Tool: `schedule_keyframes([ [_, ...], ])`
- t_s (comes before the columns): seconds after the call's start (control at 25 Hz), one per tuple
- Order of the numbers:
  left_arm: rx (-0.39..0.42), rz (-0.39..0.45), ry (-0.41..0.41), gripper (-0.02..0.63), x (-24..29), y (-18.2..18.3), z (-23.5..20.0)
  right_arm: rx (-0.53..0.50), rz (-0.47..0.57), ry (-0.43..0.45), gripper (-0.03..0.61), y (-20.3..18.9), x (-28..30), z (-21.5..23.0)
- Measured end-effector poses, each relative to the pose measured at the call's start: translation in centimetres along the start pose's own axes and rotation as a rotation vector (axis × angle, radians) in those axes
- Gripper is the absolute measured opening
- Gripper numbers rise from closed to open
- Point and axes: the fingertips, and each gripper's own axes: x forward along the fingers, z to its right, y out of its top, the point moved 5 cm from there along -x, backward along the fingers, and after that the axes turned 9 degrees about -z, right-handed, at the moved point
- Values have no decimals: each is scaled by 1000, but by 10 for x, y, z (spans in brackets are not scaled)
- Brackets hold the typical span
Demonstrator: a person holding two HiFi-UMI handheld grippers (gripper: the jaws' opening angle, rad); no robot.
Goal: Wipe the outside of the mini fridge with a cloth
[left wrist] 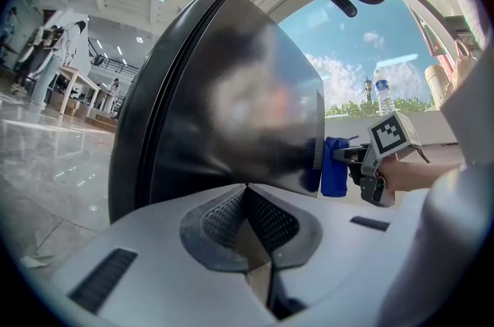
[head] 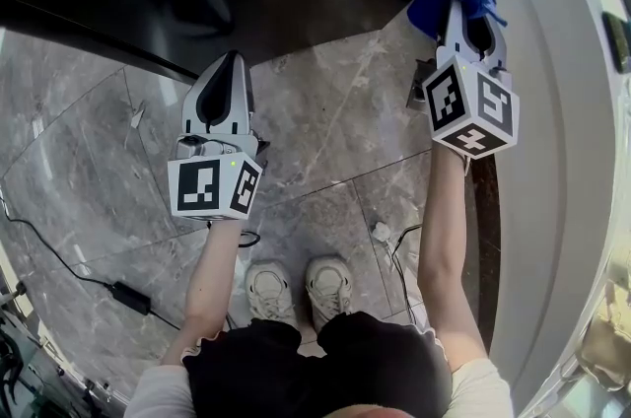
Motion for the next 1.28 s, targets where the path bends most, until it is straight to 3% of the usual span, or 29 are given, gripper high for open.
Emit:
schedule_keyframes([
  [0.12,4,4,16,3,-6,3,-4,-5,-12,37,64,-2,-12,-13],
  [0.52,44,-18,120,3,-45,-3,-26,2,-55,308,64,-6,-48,-108],
  [0.92,26,-19,250,3,-88,-13,-75,-113,-95,656,64,-44,-69,-265],
  [1.12,17,-29,311,3,-107,-16,-97,-142,-101,768,64,-50,-72,-321],
  [1.28,3,-24,334,3,-113,-16,-107,-145,-103,788,64,-55,-68,-342],
])
